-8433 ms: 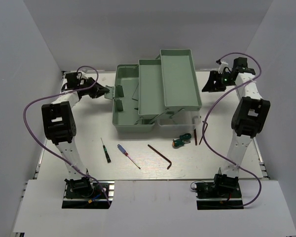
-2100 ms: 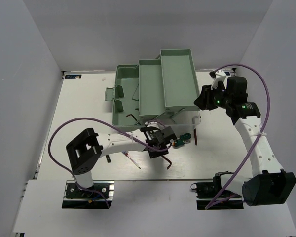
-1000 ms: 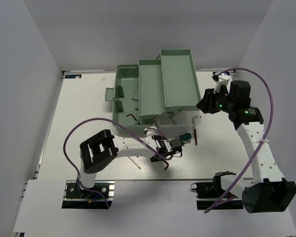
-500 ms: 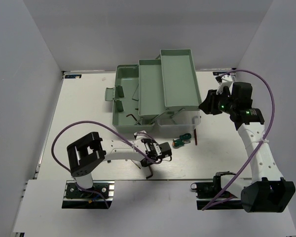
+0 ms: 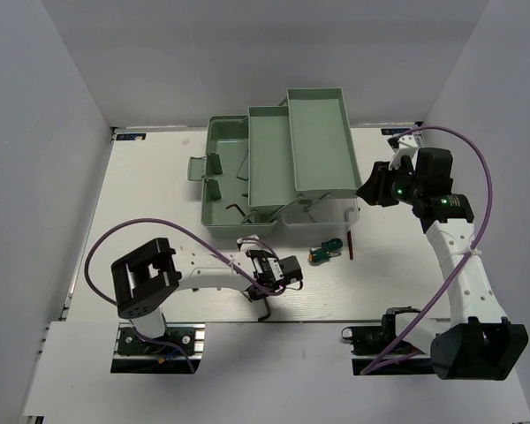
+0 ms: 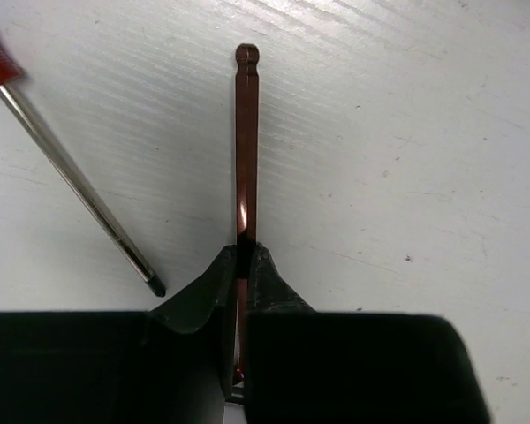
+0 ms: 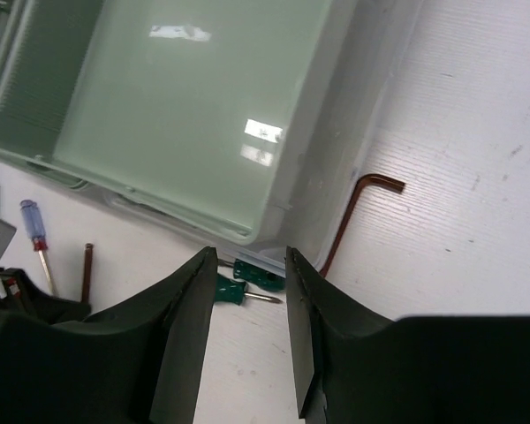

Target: Sort the tools into containers

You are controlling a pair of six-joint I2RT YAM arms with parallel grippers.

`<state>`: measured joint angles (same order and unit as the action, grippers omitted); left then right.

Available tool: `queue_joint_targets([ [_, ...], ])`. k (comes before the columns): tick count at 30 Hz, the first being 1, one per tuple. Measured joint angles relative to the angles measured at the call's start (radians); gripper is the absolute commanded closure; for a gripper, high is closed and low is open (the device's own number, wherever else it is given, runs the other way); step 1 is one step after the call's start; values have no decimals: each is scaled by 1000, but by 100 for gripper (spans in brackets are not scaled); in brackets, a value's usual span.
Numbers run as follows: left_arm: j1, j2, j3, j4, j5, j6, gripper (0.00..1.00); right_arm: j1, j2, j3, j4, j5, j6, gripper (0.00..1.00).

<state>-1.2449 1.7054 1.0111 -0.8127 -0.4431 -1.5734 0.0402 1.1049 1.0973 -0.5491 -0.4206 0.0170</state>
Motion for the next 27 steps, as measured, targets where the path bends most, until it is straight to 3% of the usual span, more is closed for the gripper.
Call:
queue_joint_targets([
  [10,-1,17,115,-130,-31,88,100,-6,0,0,-18,144,8,57],
  [27,2,-187,266,-265,-125,157,100,-103,-2,19,-58,163,2,56],
])
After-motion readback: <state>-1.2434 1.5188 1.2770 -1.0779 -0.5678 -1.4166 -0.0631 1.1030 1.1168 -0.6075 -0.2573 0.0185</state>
